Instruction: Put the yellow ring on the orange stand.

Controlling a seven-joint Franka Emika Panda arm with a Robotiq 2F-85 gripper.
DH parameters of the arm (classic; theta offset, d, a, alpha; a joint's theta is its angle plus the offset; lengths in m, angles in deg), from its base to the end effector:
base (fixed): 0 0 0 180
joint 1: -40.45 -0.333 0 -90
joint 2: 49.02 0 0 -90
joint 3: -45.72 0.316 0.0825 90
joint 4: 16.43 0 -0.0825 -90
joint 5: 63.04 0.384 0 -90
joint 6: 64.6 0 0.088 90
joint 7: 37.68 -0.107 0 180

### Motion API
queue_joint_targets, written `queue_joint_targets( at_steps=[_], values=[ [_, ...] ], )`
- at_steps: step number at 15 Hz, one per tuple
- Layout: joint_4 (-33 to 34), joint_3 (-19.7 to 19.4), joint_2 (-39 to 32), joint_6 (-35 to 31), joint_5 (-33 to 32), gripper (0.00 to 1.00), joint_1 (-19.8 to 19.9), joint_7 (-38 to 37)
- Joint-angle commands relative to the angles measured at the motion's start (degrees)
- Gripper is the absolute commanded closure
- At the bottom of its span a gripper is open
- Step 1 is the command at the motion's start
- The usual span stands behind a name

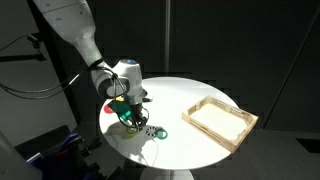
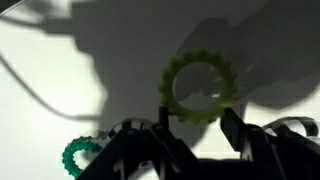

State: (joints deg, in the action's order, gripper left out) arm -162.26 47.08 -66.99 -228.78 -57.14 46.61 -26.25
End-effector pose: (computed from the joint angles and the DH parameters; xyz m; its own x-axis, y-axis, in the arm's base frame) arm 0.4488 -0.0426 0.1559 0.9998 0.0153 0.0116 0.0157 -0.9993 -0.0344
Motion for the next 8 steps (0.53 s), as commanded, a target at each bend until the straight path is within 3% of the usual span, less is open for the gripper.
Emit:
queue_joint_targets(
  at_steps=[1,8],
  values=[
    [0.61,-0.51,4.55,4.74,-1.07,0.69,-0.38,-2.22],
    [4.26,-0.45,11.42,13.68,0.61,0.69,-1.02,-2.71]
  ],
)
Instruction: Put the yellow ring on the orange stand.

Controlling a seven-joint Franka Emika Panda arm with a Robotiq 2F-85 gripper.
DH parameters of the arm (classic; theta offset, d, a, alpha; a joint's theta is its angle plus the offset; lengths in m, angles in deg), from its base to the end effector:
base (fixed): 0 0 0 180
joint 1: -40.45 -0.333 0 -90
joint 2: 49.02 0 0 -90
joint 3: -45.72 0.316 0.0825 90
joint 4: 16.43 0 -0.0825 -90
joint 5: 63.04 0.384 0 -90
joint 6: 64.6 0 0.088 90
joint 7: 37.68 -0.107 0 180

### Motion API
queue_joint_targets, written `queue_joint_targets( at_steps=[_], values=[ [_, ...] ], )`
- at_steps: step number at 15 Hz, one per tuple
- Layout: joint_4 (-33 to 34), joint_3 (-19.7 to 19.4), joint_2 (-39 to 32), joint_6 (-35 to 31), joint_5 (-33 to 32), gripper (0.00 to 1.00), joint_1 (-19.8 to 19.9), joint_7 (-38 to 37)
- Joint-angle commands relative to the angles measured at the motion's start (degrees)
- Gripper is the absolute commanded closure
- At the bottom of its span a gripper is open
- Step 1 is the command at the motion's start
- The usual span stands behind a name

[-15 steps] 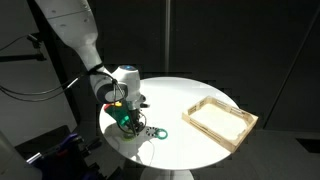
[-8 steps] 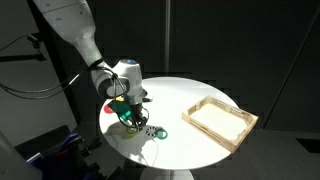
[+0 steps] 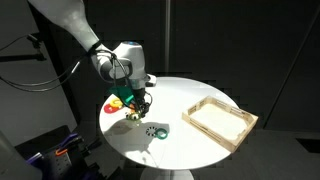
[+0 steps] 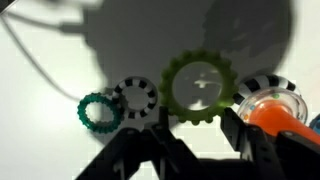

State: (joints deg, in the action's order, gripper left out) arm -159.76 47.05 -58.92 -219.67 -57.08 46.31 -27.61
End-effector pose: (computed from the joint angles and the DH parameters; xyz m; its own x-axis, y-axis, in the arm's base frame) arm 0.4717 -0.0407 0.2202 0.9993 0.0018 0.0380 0.0035 -0.9990 -0.0448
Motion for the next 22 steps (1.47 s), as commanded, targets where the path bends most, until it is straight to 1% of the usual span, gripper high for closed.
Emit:
queue_joint_targets(
  at_steps=[1,4,6,12,16,22],
  values=[
    [2.54,-0.37,4.33,5.77,0.96,0.69,-0.88,-1.31],
    [4.77,-0.31,6.03,8.4,2.22,0.69,-1.56,-1.61],
    [6.31,-0.08,6.64,9.74,4.49,0.69,-2.18,-1.4],
    [10.69,0.41,6.86,11.45,9.32,0.69,-4.53,-2.32],
    [12.41,0.8,6.84,11.66,11.06,0.69,-5.54,-2.65],
    [13.29,1.42,6.32,13.87,13.9,0.69,-6.38,-2.43]
  ],
)
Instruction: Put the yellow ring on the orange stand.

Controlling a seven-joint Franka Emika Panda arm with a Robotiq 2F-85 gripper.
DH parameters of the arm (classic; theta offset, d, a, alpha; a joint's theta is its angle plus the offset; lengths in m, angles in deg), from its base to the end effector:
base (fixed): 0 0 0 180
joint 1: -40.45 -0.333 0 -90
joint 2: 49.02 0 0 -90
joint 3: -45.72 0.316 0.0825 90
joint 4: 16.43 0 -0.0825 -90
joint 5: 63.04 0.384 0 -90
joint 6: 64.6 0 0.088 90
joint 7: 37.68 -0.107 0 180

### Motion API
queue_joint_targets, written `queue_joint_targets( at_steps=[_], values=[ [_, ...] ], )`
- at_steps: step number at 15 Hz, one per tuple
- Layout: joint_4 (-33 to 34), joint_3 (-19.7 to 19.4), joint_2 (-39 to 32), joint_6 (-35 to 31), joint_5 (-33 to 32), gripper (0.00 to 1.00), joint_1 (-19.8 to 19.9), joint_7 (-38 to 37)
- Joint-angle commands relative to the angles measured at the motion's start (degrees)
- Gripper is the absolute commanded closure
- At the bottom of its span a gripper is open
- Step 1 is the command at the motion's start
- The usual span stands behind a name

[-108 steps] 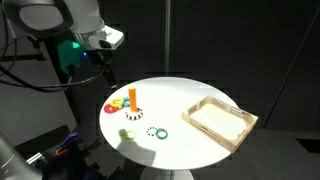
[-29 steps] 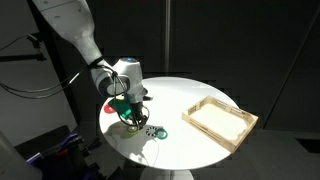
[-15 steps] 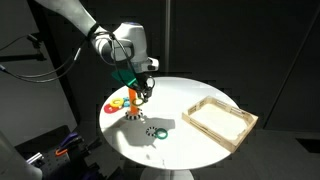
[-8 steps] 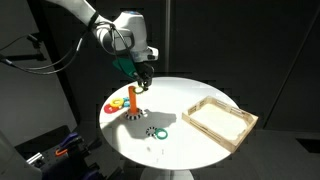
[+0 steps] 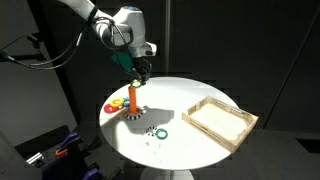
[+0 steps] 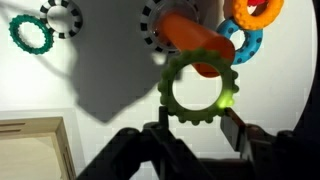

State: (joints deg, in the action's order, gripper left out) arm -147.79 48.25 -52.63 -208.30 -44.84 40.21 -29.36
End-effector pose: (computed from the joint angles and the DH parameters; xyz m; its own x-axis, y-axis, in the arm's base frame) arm 0.5347 0.0234 0.3375 0.9860 -0.0645 0.1537 -0.0323 -0.9785 -0.2035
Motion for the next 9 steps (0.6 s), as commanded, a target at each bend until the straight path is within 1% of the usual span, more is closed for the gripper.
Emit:
queue_joint_targets(
  at_steps=[1,6,9],
  values=[
    [1.27,0.29,-0.1,2.7,1.78,0.69,-0.39,-0.84],
    [1.38,0.24,-0.87,4.42,0.57,0.69,-0.59,-2.15],
    [1.39,0.47,-1.64,4.13,1.13,0.69,-0.68,-1.74]
  ],
)
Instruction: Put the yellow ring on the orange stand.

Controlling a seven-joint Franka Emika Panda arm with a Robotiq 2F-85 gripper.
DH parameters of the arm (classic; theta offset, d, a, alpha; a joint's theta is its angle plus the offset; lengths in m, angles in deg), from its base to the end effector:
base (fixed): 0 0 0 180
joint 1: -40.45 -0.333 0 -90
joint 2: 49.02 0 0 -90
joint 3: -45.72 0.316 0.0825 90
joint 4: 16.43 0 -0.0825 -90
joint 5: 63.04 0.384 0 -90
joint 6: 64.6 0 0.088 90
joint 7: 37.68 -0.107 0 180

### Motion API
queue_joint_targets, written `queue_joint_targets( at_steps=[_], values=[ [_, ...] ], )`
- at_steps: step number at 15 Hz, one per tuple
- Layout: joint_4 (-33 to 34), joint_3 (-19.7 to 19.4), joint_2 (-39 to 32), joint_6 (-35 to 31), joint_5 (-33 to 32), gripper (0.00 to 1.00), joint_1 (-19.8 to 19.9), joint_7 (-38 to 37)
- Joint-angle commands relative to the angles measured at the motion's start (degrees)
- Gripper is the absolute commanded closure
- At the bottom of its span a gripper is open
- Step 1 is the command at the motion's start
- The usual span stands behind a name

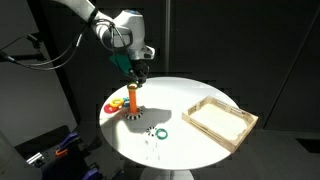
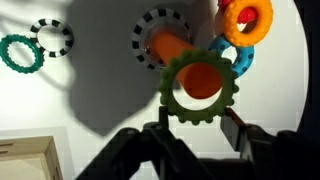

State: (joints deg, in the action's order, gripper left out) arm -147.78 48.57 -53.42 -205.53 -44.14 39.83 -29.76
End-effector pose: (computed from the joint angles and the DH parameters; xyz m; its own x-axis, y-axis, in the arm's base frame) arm 0.5299 0.0318 0.3256 0.9941 -0.0592 0.0913 -0.0379 -0.9750 -0.2192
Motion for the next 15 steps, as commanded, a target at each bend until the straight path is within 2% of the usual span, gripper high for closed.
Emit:
queue_joint_targets(
  at_steps=[1,7,12,13,14,15],
  values=[
    [1.37,0.29,-1.09,1.1,0.73,0.69,-0.36,-1.14],
    [1.36,1.86,-2.52,-0.18,2.12,0.69,-1.36,-0.44],
    [1.24,1.72,-2.34,-1.33,-2.87,0.69,-2.45,-2.8],
    [1.12,1.57,-2.16,-1.37,-4.13,0.19,-2.51,-3.3],
    [1.04,1.48,-1.96,-1.22,-4.98,0.18,-2.44,-3.72],
    [1.06,1.45,-1.82,-0.69,-5.43,0.12,-2.3,-3.93]
  ],
)
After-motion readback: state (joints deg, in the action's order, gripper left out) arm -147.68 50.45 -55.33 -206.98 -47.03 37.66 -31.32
